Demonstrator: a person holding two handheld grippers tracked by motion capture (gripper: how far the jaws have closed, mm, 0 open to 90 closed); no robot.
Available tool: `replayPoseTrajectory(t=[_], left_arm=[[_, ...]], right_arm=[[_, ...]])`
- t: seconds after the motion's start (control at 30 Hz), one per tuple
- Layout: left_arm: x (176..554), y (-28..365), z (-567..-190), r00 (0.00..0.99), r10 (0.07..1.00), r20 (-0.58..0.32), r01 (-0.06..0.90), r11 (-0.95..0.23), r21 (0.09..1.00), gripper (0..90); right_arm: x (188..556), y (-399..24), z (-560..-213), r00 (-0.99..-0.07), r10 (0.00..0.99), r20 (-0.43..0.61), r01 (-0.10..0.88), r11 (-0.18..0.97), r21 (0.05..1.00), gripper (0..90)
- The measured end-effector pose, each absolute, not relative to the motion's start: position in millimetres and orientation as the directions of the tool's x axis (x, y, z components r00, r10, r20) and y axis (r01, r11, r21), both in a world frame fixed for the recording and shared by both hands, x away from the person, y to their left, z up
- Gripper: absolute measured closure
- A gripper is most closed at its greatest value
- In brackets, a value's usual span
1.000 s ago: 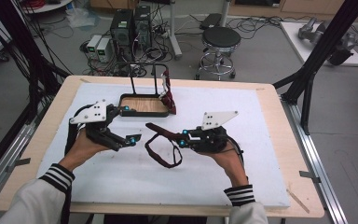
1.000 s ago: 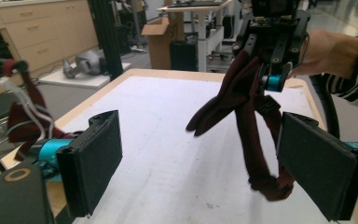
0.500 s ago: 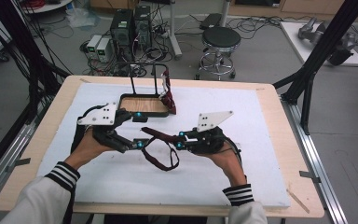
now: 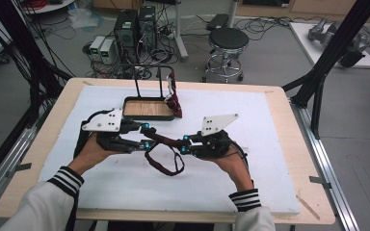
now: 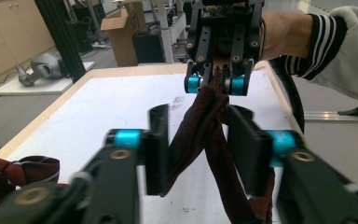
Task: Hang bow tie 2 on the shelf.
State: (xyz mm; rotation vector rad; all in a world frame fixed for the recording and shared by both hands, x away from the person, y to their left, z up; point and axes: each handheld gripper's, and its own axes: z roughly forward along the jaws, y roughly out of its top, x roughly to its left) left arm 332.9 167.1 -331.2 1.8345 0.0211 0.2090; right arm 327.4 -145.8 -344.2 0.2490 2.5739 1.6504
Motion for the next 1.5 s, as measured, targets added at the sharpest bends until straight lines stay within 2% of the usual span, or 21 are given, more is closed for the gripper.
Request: replayPoseTrajectory(t=[0.07, 0.17, 0.5, 0.57, 0.6, 0.67, 0.73, 0.77, 0.8, 0.83, 1.1, 1.5], left_arm=[[333, 169, -331, 0.984, 0.123, 0.128, -0.093, -0.261, 0.961, 73.5], [332, 169, -331, 0.984, 0.119, 0.135, -0.099, -0.267, 0.959, 80.4], [332, 169, -330, 0.982, 0.13, 0.139, -0.099, -0.272, 0.957, 83.6], [331, 169, -330, 0.98, 0.143, 0.142, -0.1, -0.269, 0.958, 83.7], [331, 170, -330, 0.979, 0.147, 0.142, -0.098, -0.269, 0.958, 83.7], [331, 170, -329, 0.977, 0.157, 0.146, -0.101, -0.264, 0.959, 83.8], [331, 171, -329, 0.976, 0.163, 0.144, -0.099, -0.257, 0.961, 83.8], [331, 171, -329, 0.976, 0.164, 0.146, -0.101, -0.256, 0.961, 83.8], [331, 172, -329, 0.975, 0.165, 0.151, -0.105, -0.259, 0.96, 83.8], [331, 172, -329, 0.975, 0.167, 0.149, -0.103, -0.257, 0.961, 83.8], [332, 176, -328, 0.969, 0.189, 0.158, -0.107, -0.256, 0.961, 83.8], [341, 193, -321, 0.925, 0.338, 0.175, -0.099, -0.231, 0.968, 83.9]], right_arm=[[328, -145, -344, -0.983, 0.18, 0.021, 0.093, 0.403, 0.911, 81.6], [328, -145, -344, -0.984, 0.18, 0.013, 0.086, 0.404, 0.911, 81.6], [328, -144, -344, -0.982, 0.186, 0.022, 0.096, 0.404, 0.909, 81.3], [328, -144, -344, -0.982, 0.189, 0.02, 0.096, 0.403, 0.91, 77.6], [328, -144, -344, -0.982, 0.19, 0.016, 0.093, 0.404, 0.91, 67.4], [327, -142, -345, -0.975, 0.223, 0.014, 0.104, 0.398, 0.912, 40.2], [326, -140, -347, -0.964, 0.265, -0.025, 0.093, 0.424, 0.901, 22.6], [326, -139, -348, -0.96, 0.279, -0.036, 0.089, 0.424, 0.901, 10.1], [325, -138, -348, -0.956, 0.291, -0.039, 0.093, 0.428, 0.899, 4.1], [324, -138, -348, -0.955, 0.293, -0.052, 0.082, 0.426, 0.901, 2.0], [319, -143, -346, -0.944, 0.324, -0.063, 0.075, 0.397, 0.915, 1.9], [303, -178, -349, -0.902, 0.429, -0.043, 0.099, 0.304, 0.947, 2.0]])
